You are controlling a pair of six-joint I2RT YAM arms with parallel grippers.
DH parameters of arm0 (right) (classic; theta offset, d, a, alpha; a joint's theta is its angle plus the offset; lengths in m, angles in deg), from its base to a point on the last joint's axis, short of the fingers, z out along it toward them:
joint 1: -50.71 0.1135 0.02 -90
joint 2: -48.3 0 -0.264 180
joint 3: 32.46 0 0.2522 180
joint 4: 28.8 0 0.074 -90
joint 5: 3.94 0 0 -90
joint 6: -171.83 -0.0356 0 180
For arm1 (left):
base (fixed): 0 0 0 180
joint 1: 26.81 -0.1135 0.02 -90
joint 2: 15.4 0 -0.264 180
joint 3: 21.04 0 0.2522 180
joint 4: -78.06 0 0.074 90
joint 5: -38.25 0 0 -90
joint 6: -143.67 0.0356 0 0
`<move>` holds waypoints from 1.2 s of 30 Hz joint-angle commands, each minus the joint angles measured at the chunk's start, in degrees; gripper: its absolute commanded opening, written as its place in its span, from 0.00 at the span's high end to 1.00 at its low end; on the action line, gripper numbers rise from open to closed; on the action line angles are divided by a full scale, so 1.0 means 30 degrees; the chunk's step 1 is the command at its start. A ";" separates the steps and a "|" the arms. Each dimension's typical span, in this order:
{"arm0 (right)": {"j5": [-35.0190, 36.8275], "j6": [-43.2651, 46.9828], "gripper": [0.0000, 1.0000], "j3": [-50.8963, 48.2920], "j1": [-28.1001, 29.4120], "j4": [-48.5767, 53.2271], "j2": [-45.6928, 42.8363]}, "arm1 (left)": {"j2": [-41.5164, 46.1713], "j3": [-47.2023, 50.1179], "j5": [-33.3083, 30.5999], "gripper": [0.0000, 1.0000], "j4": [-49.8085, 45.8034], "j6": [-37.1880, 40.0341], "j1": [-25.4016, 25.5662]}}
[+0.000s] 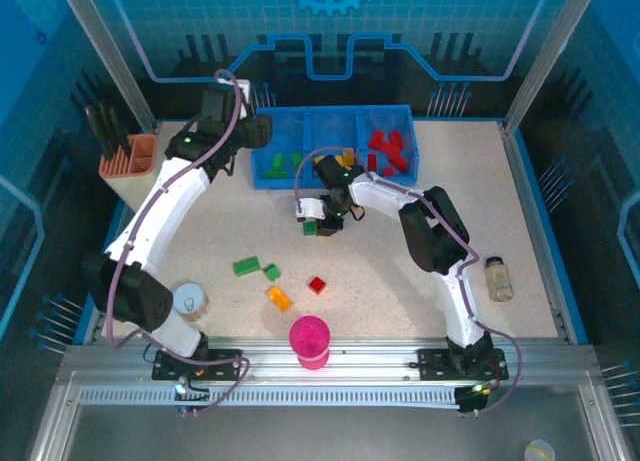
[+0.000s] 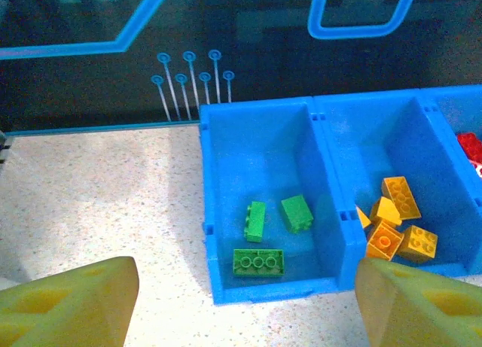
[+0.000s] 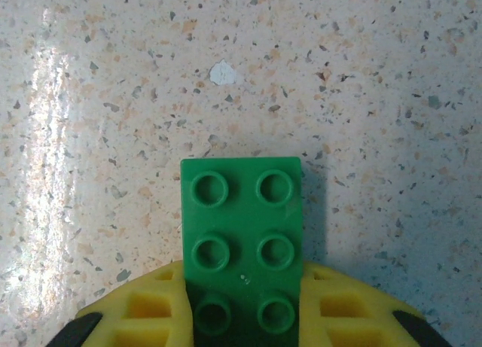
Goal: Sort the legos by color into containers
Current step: Pick up the lego from the center of the table, then place the lego in the container.
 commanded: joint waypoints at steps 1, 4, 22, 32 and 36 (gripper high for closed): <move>0.1566 0.0137 0.81 -0.0208 -0.0027 -0.1043 -0.0519 | 0.1920 0.0796 -0.0190 0.22 0.0373 0.0523 -0.0500; 0.0659 -0.0333 0.80 0.0129 -0.0206 -0.2498 -0.1686 | 0.3032 0.2175 -0.0082 0.22 0.0044 0.0585 -0.0860; 0.4141 0.0535 0.72 0.6644 0.0121 -1.4454 0.2993 | 0.6196 0.5976 0.0783 0.22 -0.1643 0.1200 -0.2139; 0.4351 0.1454 0.65 1.0514 0.0168 -1.4226 0.6339 | 0.6973 0.9232 0.1498 0.23 -0.4659 -0.3470 -0.2139; 0.4503 0.1579 0.57 0.9747 0.0197 -1.4627 0.6011 | 0.7382 1.0573 0.2412 0.23 -0.4826 -0.5102 -0.2139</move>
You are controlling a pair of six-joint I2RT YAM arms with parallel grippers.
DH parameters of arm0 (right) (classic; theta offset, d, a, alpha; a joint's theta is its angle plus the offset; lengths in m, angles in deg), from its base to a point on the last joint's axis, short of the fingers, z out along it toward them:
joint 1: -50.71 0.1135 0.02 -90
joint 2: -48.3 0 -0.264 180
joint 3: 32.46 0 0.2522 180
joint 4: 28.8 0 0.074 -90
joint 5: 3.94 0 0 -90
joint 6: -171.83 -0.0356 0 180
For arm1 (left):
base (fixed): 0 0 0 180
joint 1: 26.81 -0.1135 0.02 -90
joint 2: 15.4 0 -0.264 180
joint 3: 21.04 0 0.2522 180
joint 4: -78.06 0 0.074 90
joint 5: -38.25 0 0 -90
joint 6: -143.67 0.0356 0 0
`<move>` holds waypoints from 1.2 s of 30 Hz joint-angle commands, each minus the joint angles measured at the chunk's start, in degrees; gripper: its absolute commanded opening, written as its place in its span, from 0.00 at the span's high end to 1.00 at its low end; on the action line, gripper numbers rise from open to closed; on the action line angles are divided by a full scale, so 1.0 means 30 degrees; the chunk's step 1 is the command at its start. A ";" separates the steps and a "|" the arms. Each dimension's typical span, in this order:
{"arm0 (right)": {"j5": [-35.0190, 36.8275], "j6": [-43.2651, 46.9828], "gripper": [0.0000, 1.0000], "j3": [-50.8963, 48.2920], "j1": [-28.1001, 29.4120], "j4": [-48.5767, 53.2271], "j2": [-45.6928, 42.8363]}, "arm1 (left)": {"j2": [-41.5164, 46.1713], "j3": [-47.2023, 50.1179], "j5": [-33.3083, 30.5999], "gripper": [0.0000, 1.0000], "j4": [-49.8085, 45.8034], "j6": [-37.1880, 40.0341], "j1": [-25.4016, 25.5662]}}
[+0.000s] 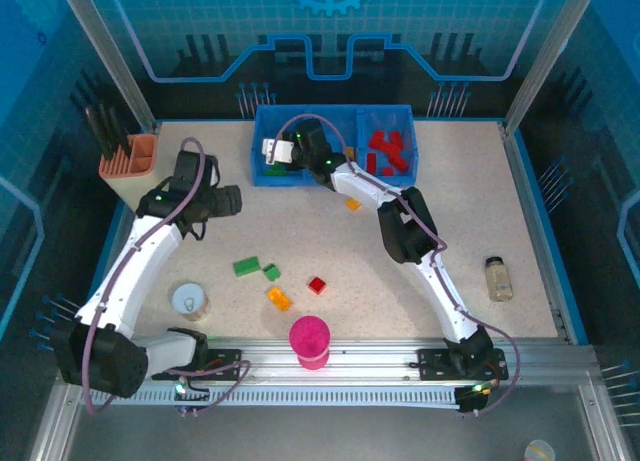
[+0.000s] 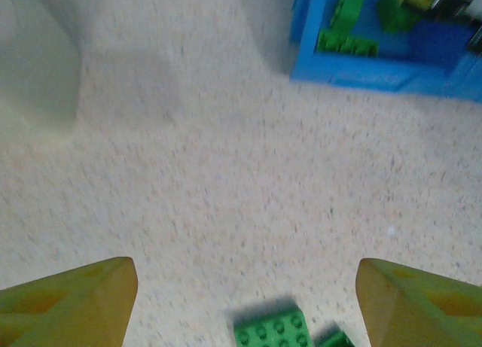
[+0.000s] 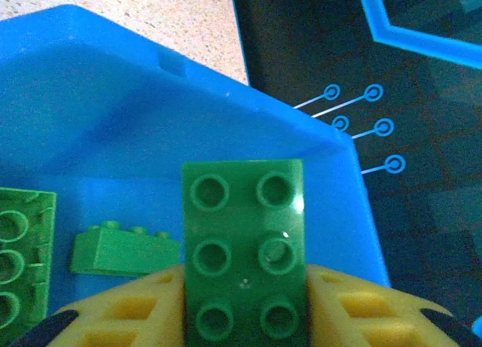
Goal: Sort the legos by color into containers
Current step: Place the lego in the container, then pick up the lego from the bottom-left of the table.
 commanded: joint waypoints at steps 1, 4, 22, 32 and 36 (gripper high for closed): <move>0.0256 0.0225 0.54 -0.0427 0.0185 -0.1562 -0.0567 | 0.0766 0.0854 0.1205 0.23 -0.0893 -0.2456 -0.0186; -0.0416 0.0010 0.44 -0.1899 0.0299 -0.2367 -0.1767 | 0.1042 0.1927 0.2135 0.22 -0.0770 -0.3777 -0.0186; -0.2395 -0.2241 0.03 -0.9691 0.0842 -0.2411 -1.0227 | 0.0041 0.7188 0.2435 0.16 0.2490 -0.8197 0.1664; 0.0119 -0.7239 0.00 -1.4459 0.0542 0.1603 -1.5250 | -0.3255 0.6834 0.1482 0.14 0.3736 -0.7214 0.3487; -0.0518 -1.0150 0.00 -1.5743 -0.0301 0.3015 -1.7073 | -0.3838 0.7122 0.1410 0.14 0.3903 -0.7339 0.3535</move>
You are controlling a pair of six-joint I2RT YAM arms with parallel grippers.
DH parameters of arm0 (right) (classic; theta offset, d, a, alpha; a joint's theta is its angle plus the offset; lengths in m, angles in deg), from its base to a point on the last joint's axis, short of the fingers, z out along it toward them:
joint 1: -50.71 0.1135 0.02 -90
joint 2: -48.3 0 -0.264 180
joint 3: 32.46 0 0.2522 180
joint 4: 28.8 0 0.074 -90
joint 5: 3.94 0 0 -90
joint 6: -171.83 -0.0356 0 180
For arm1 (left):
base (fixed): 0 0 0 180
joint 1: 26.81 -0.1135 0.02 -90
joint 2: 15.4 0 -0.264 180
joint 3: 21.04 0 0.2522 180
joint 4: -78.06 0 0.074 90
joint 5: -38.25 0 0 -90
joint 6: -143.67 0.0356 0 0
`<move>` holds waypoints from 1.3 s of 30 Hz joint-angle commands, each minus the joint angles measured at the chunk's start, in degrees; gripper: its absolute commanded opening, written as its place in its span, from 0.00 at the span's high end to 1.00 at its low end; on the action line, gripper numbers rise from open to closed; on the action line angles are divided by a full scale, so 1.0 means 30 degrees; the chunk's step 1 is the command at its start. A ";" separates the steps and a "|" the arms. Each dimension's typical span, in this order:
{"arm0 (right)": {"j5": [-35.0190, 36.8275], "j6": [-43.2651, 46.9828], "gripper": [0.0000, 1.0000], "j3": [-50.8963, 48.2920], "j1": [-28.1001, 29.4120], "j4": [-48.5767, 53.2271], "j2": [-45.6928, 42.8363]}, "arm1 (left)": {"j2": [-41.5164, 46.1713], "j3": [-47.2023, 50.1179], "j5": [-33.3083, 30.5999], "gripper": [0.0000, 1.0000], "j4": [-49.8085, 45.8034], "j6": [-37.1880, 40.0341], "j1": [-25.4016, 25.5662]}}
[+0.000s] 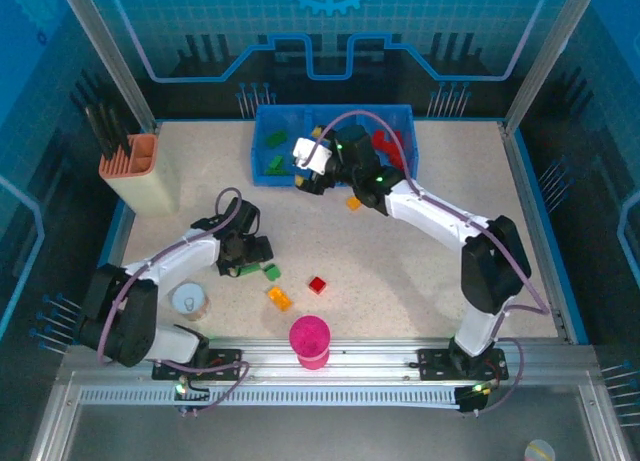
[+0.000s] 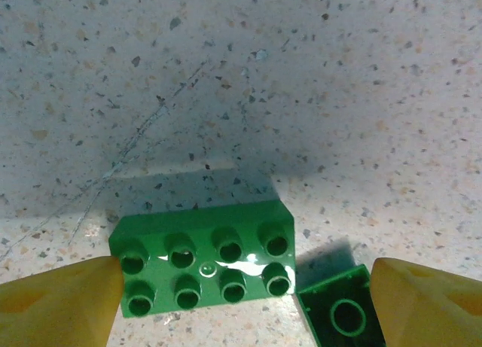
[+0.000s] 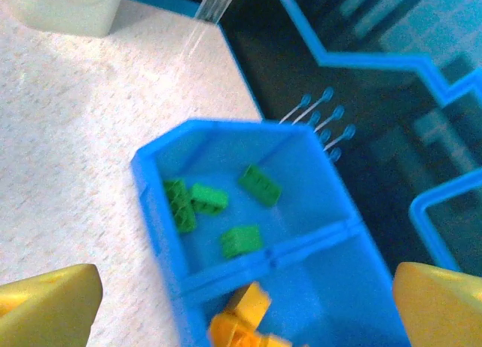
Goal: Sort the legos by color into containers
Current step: Pick up the lego from the bottom-left of the table.
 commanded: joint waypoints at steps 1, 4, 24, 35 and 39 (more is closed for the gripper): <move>-0.0212 -0.3514 0.00 -0.1148 -0.0890 0.1799 -0.1973 | -0.0276 0.0335 -0.0435 0.14 0.0308 0.0255 0.0110; -0.0437 -0.4030 0.00 -0.2599 -0.1159 0.1371 -0.3233 | -0.0851 0.0475 -0.0135 0.14 0.0615 0.0254 0.0133; -0.0819 -0.3099 0.00 -0.3215 -0.1582 0.1863 -0.3233 | -0.1436 0.1363 0.0274 0.20 0.0692 -0.0580 0.0462; -0.1418 -0.2697 0.01 -0.5681 -0.1581 0.3640 -0.4645 | -0.2986 0.0335 0.0011 0.38 0.1616 0.0410 0.0462; -0.2437 -0.2131 0.01 -0.7648 -0.1474 0.4408 -0.5950 | -0.2882 -0.0873 -0.0184 0.41 0.0890 0.1095 0.0462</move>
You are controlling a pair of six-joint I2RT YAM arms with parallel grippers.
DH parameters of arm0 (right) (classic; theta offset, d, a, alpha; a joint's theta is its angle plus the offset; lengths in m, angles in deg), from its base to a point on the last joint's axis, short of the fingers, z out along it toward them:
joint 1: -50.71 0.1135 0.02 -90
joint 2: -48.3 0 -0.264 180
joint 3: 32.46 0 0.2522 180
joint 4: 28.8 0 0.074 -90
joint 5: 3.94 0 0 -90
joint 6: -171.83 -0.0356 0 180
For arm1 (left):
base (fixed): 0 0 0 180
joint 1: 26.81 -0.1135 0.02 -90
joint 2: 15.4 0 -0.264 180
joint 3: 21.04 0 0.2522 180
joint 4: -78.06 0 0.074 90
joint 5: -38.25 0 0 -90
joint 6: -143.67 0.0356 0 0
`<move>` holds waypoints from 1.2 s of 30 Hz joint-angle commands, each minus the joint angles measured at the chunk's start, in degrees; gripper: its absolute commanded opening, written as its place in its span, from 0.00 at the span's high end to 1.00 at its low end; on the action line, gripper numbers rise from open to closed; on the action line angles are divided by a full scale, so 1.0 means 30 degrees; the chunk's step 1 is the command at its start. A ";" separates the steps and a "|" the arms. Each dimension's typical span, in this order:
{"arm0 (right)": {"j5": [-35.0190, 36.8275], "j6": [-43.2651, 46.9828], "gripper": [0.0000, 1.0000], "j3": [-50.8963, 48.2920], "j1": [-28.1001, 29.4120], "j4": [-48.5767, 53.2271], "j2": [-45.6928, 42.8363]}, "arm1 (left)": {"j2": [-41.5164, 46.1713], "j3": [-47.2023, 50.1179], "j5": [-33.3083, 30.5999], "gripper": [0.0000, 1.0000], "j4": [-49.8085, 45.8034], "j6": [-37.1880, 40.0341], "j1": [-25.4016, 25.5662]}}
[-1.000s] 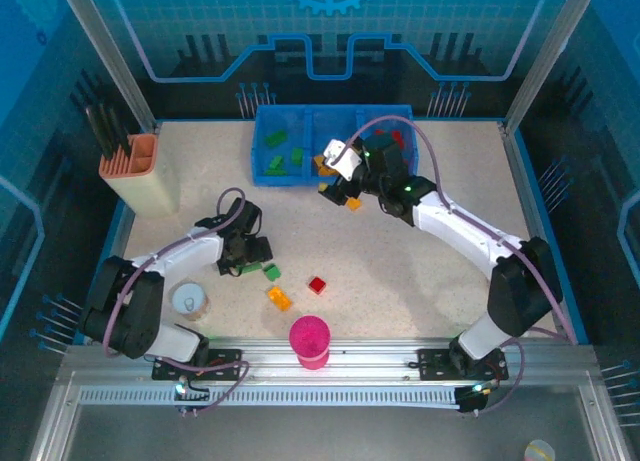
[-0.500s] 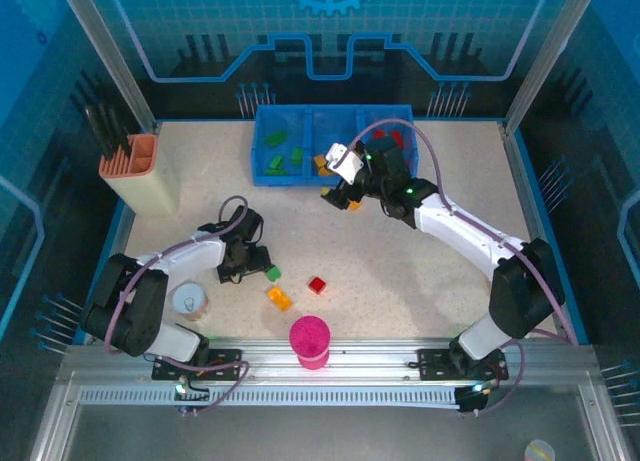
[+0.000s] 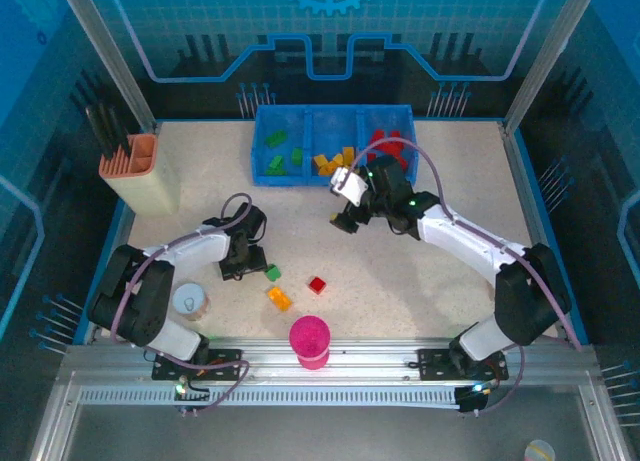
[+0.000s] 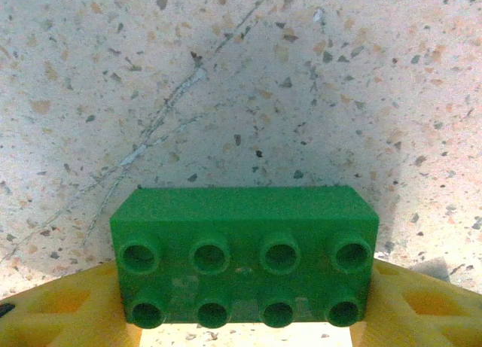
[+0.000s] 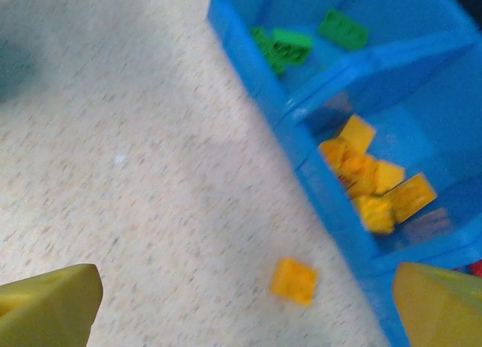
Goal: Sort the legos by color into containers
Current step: Pick up the lego from the bottom-left of the table, then place the lego in the container.
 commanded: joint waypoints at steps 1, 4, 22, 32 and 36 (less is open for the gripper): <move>-0.1413 0.0948 0.01 -0.1456 0.0000 0.1456 -0.1458 | -0.0559 -0.1233 0.0530 0.41 0.1215 0.1255 0.0090; -0.2054 0.1582 0.05 -0.2092 0.0198 0.2772 -0.1589 | -0.0381 -0.3311 0.0286 0.42 0.0120 0.2189 0.0090; -0.1765 0.2641 0.01 -0.2637 0.4394 -0.2556 0.3166 | -0.8405 -1.9793 -0.1226 0.42 -0.2689 0.7339 -0.0465; 0.0639 -0.1487 0.01 -0.0416 0.6525 -0.1101 0.5794 | -1.3507 -2.6525 -0.1682 0.41 -0.3116 0.8667 -0.0655; 0.0961 -0.2596 0.00 0.0050 0.6975 -0.0146 0.5802 | -1.4521 -2.7144 -0.1550 0.40 -0.2613 0.8512 -0.1116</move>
